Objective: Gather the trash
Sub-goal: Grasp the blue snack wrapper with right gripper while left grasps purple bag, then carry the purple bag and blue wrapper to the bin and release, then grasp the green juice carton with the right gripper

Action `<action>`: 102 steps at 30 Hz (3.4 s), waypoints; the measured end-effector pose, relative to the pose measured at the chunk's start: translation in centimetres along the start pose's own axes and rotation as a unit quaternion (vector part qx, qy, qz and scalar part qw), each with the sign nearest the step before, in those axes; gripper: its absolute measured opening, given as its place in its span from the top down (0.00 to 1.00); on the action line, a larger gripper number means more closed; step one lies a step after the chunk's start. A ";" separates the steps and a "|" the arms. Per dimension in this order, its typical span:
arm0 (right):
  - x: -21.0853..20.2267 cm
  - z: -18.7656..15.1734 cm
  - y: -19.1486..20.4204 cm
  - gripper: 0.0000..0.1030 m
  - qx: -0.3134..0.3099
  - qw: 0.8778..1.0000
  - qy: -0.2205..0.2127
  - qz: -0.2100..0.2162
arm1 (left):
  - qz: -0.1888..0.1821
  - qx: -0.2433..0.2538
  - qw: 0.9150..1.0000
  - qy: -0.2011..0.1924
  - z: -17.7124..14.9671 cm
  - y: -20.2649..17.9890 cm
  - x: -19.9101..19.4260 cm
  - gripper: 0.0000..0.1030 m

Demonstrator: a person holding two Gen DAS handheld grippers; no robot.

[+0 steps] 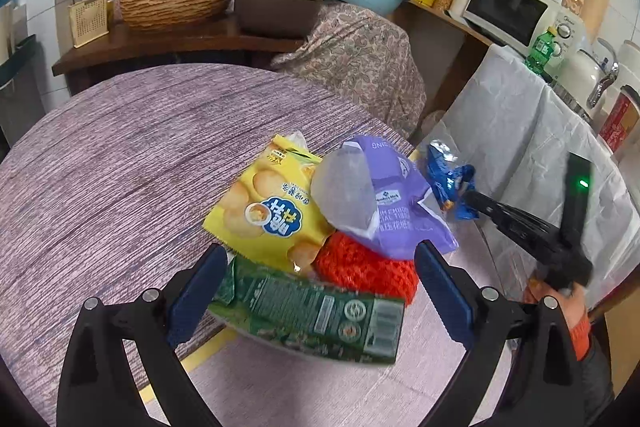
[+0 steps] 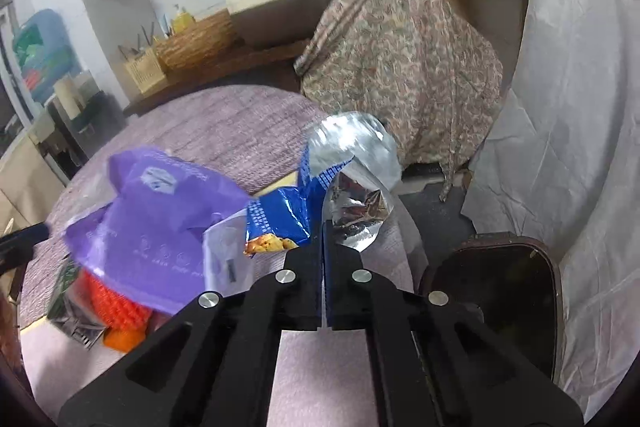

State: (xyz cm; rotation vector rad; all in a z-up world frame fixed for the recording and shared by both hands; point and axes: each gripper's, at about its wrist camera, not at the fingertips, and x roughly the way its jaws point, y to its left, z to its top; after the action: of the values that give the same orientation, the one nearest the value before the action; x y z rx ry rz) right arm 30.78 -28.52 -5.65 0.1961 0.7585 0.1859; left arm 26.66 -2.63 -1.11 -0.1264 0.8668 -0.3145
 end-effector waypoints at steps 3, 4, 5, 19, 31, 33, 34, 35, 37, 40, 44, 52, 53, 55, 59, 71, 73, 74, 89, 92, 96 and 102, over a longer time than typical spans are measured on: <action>-1.8 -0.5 0.4 0.99 -0.014 1.000 -0.015 0.006 | -0.013 -0.011 1.000 0.018 1.2 0.0 1.5 0.09; -2.4 -0.7 0.5 0.99 -0.016 1.000 -0.018 0.009 | -0.017 -0.013 0.999 0.027 1.6 -0.1 2.2 0.09; -3.0 -1.0 0.7 0.99 -0.021 0.999 -0.022 0.012 | -0.017 -0.012 0.999 0.037 2.0 -0.2 2.9 0.09; -6.7 -3.5 0.4 0.99 -0.028 0.999 -0.040 0.023 | -0.041 -0.037 0.996 0.066 2.6 -0.9 5.8 0.73; -9.8 -5.4 -0.5 0.99 -0.012 0.996 -0.075 0.041 | -0.048 -0.019 0.998 -0.019 1.9 -3.4 0.4 0.83; -10.8 -6.0 -1.0 0.99 -0.007 0.996 -0.082 0.043 | -0.048 -0.004 0.998 -0.033 1.5 -4.8 -0.3 0.83; -11.3 -6.2 -1.2 0.99 -0.005 0.995 -0.086 0.042 | -0.049 0.001 0.998 -0.039 1.3 -5.5 -0.5 0.83; -11.9 -6.6 -1.6 0.99 -0.001 0.995 -0.091 0.040 | -0.056 0.006 0.997 -0.044 1.1 -6.5 -0.7 0.83; -13.2 -7.2 -2.5 0.99 0.006 0.995 -0.100 0.031 | -0.068 0.013 0.996 -0.049 0.8 -8.1 -0.7 0.83; -14.9 -8.2 -4.3 0.99 0.021 0.994 -0.107 0.017 | -0.074 0.039 0.995 -0.055 0.4 -11.2 -0.4 0.83; -16.2 -9.7 -7.7 0.99 0.045 0.993 -0.106 -0.021 | -0.090 0.063 0.993 -0.049 -0.3 -15.4 1.1 0.83; -12.3 -14.2 -13.7 0.99 0.092 0.992 -0.044 -0.076 | -0.079 0.093 0.992 -0.025 -2.6 -21.5 5.4 0.83; -11.5 -14.7 -14.2 0.99 0.100 0.991 -0.035 -0.076 | -0.077 0.095 0.992 -0.014 -3.0 -22.2 6.4 0.83; -9.6 -16.1 -15.4 0.99 0.118 0.990 -0.016 -0.074 | -0.071 0.101 0.992 -0.002 -3.5 -23.0 7.5 0.83; -6.7 -17.7 -16.9 0.98 0.147 0.987 0.008 -0.064 | -0.055 0.115 0.992 0.016 -4.2 -25.0 9.7 0.83; -8.8 -21.1 -18.7 0.40 0.208 0.973 -0.025 -0.093 | 0.005 0.201 0.978 0.051 -5.7 -31.1 15.0 0.83; -9.6 -21.6 -19.1 0.40 0.211 0.971 -0.032 -0.106 | 0.017 0.218 0.974 0.064 -6.2 -32.0 16.2 0.83; -10.0 -21.9 -19.4 0.40 0.216 0.970 -0.034 -0.109 | 0.024 0.226 0.971 0.069 -6.5 -32.6 16.9 0.83; -13.4 -24.0 -22.0 0.36 0.245 0.958 -0.053 -0.139 | 0.018 0.237 0.969 0.066 -7.6 -33.6 16.3 0.30; -13.5 -23.7 -21.1 0.36 0.234 0.962 -0.055 -0.128 | -0.010 0.219 0.974 0.053 -7.4 -32.5 14.0 0.25; -13.6 -22.6 -19.5 0.32 0.217 0.968 -0.060 -0.108 | -0.042 0.191 0.980 0.034 -7.3 -29.9 10.6 0.19; -13.8 -20.6 -15.8 0.25 0.185 0.978 -0.070 -0.072 | -0.050 0.161 0.986 -0.010 -7.5 -24.2 4.6 0.15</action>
State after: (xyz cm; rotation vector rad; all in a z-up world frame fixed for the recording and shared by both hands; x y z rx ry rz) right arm 8.14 -44.77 -15.01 0.5008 0.6588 -0.1096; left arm 18.36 -26.89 -3.62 0.1280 0.7806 -0.5427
